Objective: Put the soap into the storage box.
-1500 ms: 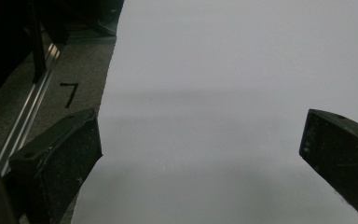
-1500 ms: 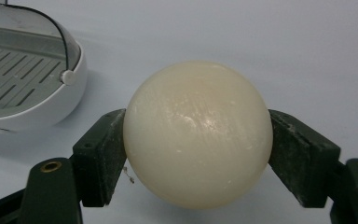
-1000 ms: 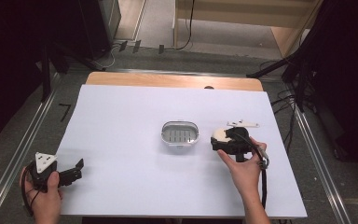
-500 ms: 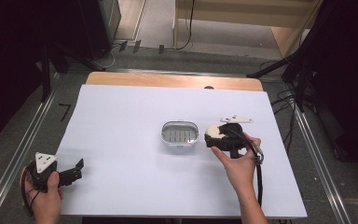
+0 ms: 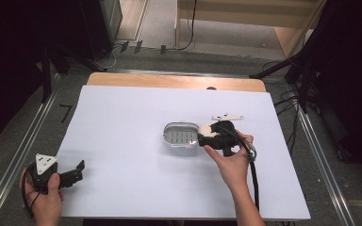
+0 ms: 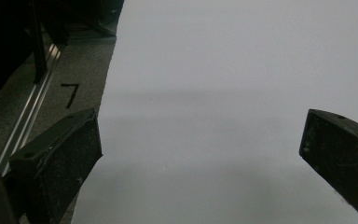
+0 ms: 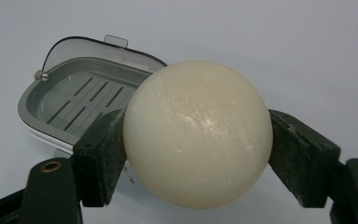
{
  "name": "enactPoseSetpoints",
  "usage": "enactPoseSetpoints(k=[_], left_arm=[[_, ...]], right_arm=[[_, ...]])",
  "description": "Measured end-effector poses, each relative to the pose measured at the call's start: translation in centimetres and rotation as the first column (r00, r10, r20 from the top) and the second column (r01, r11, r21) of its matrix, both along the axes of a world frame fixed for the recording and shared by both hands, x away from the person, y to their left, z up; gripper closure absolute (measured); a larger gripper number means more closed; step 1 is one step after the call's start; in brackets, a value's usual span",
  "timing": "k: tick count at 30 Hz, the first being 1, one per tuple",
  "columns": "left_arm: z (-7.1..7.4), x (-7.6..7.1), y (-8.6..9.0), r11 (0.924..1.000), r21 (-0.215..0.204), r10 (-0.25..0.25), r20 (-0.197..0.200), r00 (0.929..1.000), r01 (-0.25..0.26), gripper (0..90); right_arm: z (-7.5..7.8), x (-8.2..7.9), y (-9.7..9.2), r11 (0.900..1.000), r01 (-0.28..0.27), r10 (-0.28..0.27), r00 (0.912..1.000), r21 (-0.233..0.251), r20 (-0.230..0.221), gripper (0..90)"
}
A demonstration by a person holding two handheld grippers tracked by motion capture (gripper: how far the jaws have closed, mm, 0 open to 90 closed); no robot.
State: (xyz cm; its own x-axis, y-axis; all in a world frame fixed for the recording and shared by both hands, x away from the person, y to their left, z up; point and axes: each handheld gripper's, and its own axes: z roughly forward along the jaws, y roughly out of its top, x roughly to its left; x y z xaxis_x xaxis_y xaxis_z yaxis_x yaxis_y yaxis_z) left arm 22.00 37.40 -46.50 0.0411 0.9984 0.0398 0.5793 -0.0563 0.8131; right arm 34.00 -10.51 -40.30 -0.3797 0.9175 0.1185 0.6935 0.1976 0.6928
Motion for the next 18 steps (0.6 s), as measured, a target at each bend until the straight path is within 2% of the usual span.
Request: enactPoseSetpoints(k=[18], left_arm=[[0.0, 0.0, 0.1, 1.0, -0.005, -0.002, 0.002, 1.0, 0.002, 0.0]], right_arm=[[0.2, 0.6, 2.2, 0.9996, -0.027, 0.027, 0.9996, 0.004, -0.009, 25.3]])
